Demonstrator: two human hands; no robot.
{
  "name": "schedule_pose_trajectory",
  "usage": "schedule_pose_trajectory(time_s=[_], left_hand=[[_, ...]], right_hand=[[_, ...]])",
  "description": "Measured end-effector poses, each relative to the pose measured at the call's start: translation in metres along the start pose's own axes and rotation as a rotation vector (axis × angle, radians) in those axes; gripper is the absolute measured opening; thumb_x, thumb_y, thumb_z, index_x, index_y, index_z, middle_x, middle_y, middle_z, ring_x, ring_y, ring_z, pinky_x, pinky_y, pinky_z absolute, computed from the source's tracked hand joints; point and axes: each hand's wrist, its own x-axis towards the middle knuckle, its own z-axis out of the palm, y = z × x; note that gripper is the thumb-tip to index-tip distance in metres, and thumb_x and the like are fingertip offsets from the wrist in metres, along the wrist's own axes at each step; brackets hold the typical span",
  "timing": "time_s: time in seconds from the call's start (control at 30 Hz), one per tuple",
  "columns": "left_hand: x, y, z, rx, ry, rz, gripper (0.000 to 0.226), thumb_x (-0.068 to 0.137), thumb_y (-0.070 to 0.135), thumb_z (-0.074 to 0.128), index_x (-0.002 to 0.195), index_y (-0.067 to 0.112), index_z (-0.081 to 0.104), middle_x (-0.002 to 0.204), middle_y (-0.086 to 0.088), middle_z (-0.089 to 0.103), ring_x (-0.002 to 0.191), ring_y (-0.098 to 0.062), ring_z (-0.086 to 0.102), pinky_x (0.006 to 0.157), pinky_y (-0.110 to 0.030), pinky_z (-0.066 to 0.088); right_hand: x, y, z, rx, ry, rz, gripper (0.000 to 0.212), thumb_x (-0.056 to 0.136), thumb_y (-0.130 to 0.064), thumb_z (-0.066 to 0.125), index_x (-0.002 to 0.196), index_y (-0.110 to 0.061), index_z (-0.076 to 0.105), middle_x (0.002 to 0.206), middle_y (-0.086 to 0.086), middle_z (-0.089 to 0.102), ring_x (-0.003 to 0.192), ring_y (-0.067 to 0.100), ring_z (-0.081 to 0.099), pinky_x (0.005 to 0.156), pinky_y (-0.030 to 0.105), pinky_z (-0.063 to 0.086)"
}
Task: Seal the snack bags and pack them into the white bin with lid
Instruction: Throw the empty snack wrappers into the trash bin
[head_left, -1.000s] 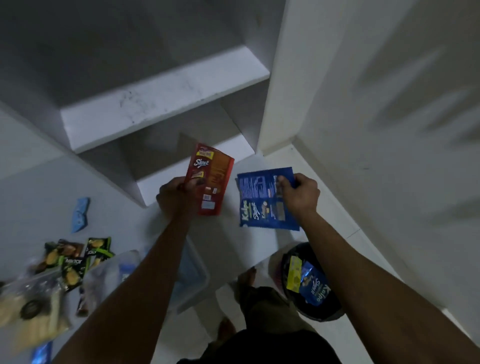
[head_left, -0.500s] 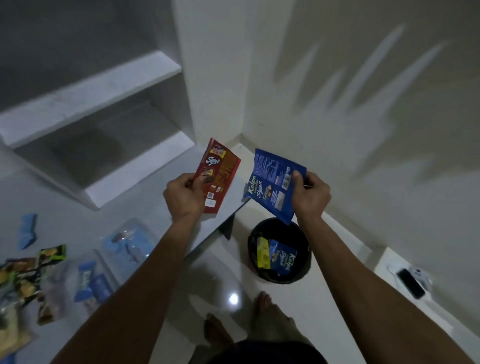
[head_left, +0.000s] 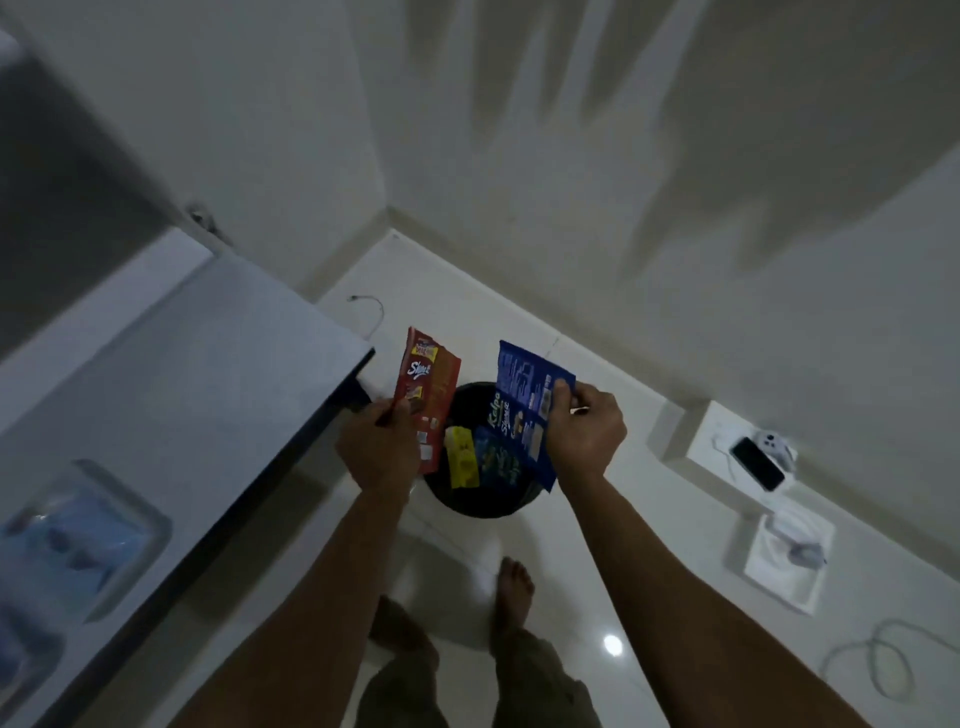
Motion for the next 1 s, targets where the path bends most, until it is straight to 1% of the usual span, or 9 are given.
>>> schedule_pose_trajectory(time_s=[0.13,0.27,0.4,0.5,0.53,0.67,0.73,0.87,1.0], left_hand=[[-0.004,-0.020,0.049,0.045,-0.014,-0.080,0.021,0.091,0.030,0.064,0.097,0.013,0.075,0.083,-0.003,0.073,0.070,-0.018,0.071,0.066,-0.032,0.059],[0.014,-0.078,0.106,0.026,-0.008,-0.193,0.037,0.080,0.051,0.062,0.101,0.022,0.073,0.090,-0.005,0.071,0.073,-0.021,0.071,0.067,-0.042,0.062],[0.006,-0.068,0.136,0.017,-0.028,-0.265,0.021,0.086,0.033,0.071,0.093,0.015,0.077,0.082,-0.005,0.072,0.073,-0.024,0.071,0.066,-0.042,0.062],[0.004,-0.072,0.163,0.007,-0.085,-0.294,0.020,0.087,0.030,0.072,0.068,0.023,0.069,0.063,0.008,0.059,0.070,-0.020,0.064,0.072,-0.036,0.059],[0.004,-0.071,0.164,0.006,-0.094,-0.292,0.021,0.086,0.032,0.073,0.069,0.021,0.069,0.067,0.007,0.060,0.074,-0.019,0.062,0.076,-0.036,0.058],[0.009,-0.071,0.162,-0.016,-0.097,-0.281,0.041,0.083,0.037,0.076,0.111,0.008,0.073,0.104,-0.008,0.073,0.097,-0.024,0.068,0.091,-0.043,0.056],[0.005,-0.064,0.157,-0.010,-0.102,-0.273,0.041,0.082,0.039,0.076,0.111,0.009,0.073,0.104,-0.010,0.072,0.096,-0.024,0.068,0.090,-0.043,0.056],[-0.003,-0.033,0.136,-0.013,-0.102,-0.240,0.048,0.074,0.054,0.073,0.103,0.016,0.075,0.102,-0.011,0.069,0.090,-0.023,0.068,0.085,-0.041,0.058],[-0.012,0.005,0.100,-0.101,-0.092,-0.191,0.036,0.083,0.034,0.075,0.111,0.011,0.073,0.099,-0.004,0.073,0.091,-0.015,0.069,0.080,-0.021,0.053]], right_hand=[[0.024,0.047,0.013,-0.104,-0.083,0.082,0.024,0.094,-0.032,0.060,0.098,-0.012,0.073,0.096,0.005,0.067,0.083,0.023,0.064,0.067,0.028,0.046],[0.041,0.079,0.030,-0.172,-0.123,0.100,0.022,0.095,-0.027,0.058,0.095,-0.010,0.072,0.094,0.003,0.064,0.082,0.022,0.062,0.065,0.027,0.042],[0.051,0.110,0.049,-0.195,-0.159,0.125,0.023,0.094,-0.030,0.060,0.099,-0.012,0.072,0.097,0.003,0.064,0.086,0.022,0.064,0.066,0.028,0.045],[0.055,0.135,0.063,-0.199,-0.207,0.142,0.031,0.092,-0.039,0.064,0.113,-0.018,0.071,0.105,0.001,0.066,0.093,0.019,0.065,0.077,0.034,0.055],[0.055,0.134,0.061,-0.182,-0.218,0.149,0.034,0.091,-0.041,0.064,0.115,-0.019,0.070,0.106,-0.001,0.066,0.095,0.018,0.065,0.080,0.034,0.055],[0.056,0.126,0.068,-0.166,-0.260,0.161,0.035,0.091,-0.043,0.065,0.116,-0.019,0.070,0.105,-0.003,0.067,0.098,0.013,0.063,0.078,0.022,0.043],[0.056,0.118,0.063,-0.160,-0.273,0.161,0.034,0.090,-0.041,0.066,0.115,-0.019,0.071,0.103,-0.003,0.069,0.097,0.013,0.064,0.079,0.020,0.043],[0.057,0.083,0.045,-0.074,-0.290,0.155,0.032,0.090,-0.039,0.067,0.115,-0.018,0.071,0.102,-0.003,0.070,0.096,0.016,0.066,0.089,0.030,0.053],[0.053,0.044,0.026,-0.017,-0.334,0.094,0.033,0.089,-0.040,0.067,0.115,-0.020,0.070,0.103,-0.003,0.072,0.097,0.016,0.068,0.095,0.035,0.053]])
